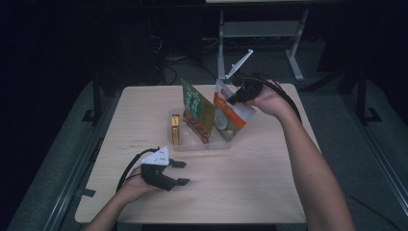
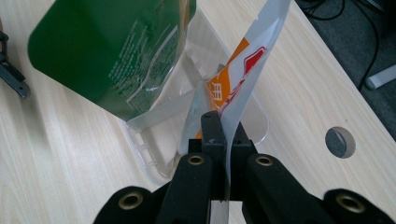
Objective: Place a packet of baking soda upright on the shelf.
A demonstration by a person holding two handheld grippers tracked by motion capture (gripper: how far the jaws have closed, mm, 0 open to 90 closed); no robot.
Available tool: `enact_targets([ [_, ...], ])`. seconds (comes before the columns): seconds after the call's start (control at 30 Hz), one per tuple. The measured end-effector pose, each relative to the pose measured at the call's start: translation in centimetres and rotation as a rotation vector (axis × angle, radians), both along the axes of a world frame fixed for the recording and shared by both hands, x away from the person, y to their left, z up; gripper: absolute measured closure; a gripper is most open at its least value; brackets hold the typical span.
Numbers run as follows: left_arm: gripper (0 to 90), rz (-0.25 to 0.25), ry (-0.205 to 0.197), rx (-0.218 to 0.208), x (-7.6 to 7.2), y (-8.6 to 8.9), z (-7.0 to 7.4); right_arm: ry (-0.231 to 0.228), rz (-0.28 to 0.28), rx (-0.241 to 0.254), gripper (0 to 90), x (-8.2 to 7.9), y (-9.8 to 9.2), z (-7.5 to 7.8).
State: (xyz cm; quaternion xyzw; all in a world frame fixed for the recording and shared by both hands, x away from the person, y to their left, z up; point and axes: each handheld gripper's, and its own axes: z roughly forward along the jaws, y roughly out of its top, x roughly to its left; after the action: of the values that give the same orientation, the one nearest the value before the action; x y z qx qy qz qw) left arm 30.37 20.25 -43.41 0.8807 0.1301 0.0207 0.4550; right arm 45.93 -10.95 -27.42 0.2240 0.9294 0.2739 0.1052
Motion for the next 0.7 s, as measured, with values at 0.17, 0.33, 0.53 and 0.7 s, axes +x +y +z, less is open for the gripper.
enact_targets([
  [0.17,37.0,-0.004,-0.001,-0.002,0.07,0.09,-0.01,0.006,-0.005,0.000,90.0,-0.09,-0.08,0.21],
  [0.33,37.0,0.013,0.011,-0.016,0.21,0.14,-0.05,0.005,-0.035,0.009,90.0,-0.42,-0.51,0.71],
  [0.53,37.0,0.026,0.020,-0.018,0.22,-0.09,-0.14,0.004,-0.067,0.001,90.0,-0.59,-0.47,0.88],
  [0.7,37.0,0.029,0.028,-0.013,0.32,-0.10,-0.32,0.020,-0.084,-0.001,90.0,-0.27,-0.30,0.53],
])
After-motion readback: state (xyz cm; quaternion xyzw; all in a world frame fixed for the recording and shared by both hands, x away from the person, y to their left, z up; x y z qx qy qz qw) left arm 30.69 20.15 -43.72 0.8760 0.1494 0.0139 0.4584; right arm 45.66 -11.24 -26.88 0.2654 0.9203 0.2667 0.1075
